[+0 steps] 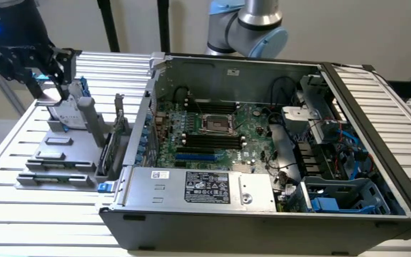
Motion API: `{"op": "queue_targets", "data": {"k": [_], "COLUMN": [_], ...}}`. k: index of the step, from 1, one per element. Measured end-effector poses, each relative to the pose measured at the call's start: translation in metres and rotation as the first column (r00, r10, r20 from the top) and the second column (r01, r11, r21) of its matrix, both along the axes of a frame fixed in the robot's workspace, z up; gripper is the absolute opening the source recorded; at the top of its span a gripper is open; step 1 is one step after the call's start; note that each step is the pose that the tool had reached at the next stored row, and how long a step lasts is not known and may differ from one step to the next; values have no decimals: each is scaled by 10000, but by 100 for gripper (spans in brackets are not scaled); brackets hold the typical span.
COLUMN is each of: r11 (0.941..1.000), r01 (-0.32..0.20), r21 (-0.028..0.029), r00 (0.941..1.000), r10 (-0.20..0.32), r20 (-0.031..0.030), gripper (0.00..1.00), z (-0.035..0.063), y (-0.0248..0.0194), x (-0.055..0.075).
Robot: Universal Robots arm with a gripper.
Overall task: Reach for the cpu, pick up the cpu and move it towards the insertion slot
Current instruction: 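Pick up the cpu and move it towards the insertion slot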
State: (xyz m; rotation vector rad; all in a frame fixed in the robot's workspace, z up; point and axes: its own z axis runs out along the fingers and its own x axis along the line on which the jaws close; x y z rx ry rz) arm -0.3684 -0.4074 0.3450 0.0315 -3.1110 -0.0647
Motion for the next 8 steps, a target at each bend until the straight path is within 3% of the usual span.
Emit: {"op": "queue_targets", "data": {"k": [3,8], "r11": [10000,10000], "r01": [-4,-9], "r21": [17,34], "r00": [10000,10000], "r10": [4,9], "r20": [-28,-57], "gripper": [54,54], "z": [120,231], "y": [0,-1], "x": [139,367]}}
